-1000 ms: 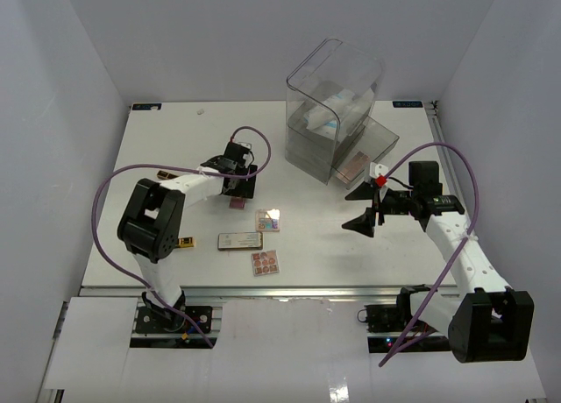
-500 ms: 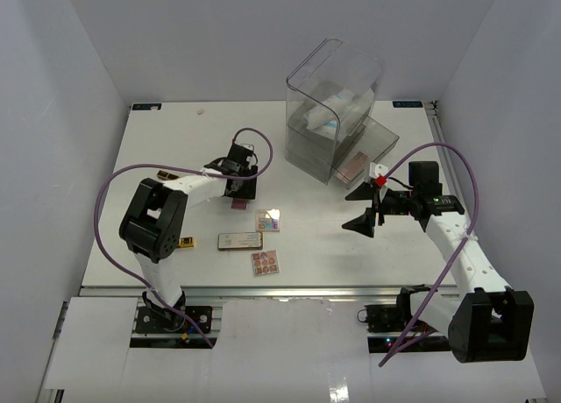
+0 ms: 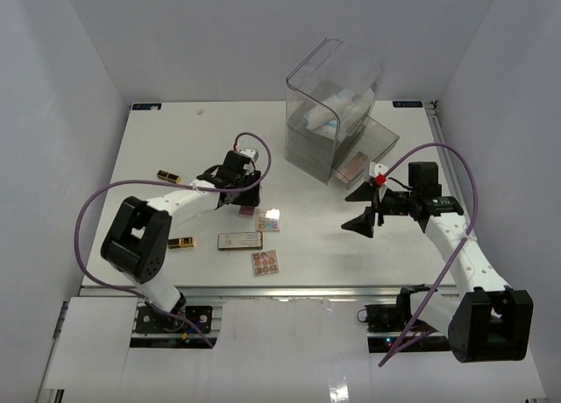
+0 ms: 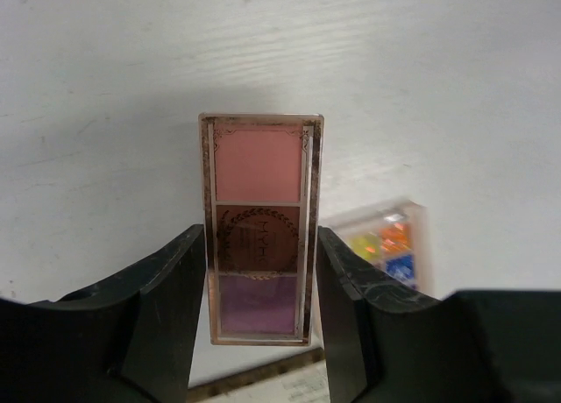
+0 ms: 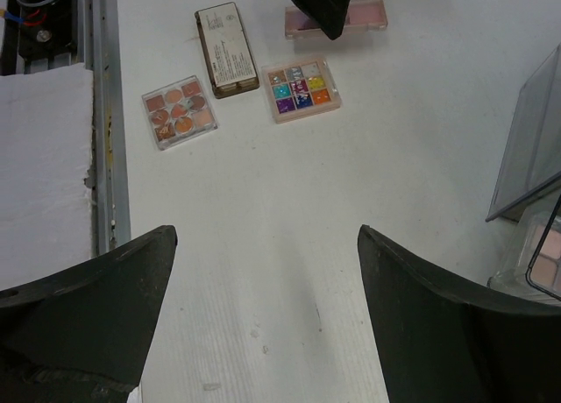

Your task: Organize the makeup

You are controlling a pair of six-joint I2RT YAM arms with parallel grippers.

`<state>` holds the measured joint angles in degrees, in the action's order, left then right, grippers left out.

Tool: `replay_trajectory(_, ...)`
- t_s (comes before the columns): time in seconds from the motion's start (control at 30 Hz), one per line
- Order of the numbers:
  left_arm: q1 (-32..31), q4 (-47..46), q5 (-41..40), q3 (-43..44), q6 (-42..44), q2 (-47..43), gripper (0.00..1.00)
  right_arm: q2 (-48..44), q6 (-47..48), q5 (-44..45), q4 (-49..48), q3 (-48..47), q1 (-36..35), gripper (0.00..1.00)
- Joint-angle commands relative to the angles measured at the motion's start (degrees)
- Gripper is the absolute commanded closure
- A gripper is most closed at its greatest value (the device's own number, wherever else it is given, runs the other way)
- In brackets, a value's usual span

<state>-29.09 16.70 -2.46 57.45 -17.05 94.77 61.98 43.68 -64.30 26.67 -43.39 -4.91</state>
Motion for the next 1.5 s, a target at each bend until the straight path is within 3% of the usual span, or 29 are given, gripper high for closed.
replay_trajectory(0.0, -1.96, -7.85, 9.28, -2.76, -1.84, -11.01, 1.00, 0.91, -3.69, -0.01, -2.50, 0.16, -0.20, 0.10)
replay_trajectory(0.37, -10.65, -21.49, 20.54, -9.97, -7.82, -20.75, 1.00, 1.55, -4.79, -0.25, -1.51, -4.11, -0.45, 0.10)
replay_trajectory(0.6, -14.37, -26.41, 28.16, -10.52, -8.59, -19.94, 1.00, -2.82, 14.41, -2.27, 2.15, -3.92, -0.48, 0.10)
replay_trajectory(0.8, -15.44, -26.93, 33.34, -10.25, -8.87, -19.69, 1.00, -4.28, 39.45, -5.26, 15.85, -8.81, -2.26, 0.10)
replay_trajectory(1.2, -15.62, -22.20, 38.27, -7.88, -6.35, -16.55, 0.99, -4.56, 55.63, 5.39, 26.85, -14.51, -6.78, 0.02)
replay_trajectory(1.47, -15.56, -18.53, 44.34, -2.88, -4.60, -13.62, 0.99, -1.63, 56.63, 17.25, 27.01, -17.08, -17.72, 0.27)
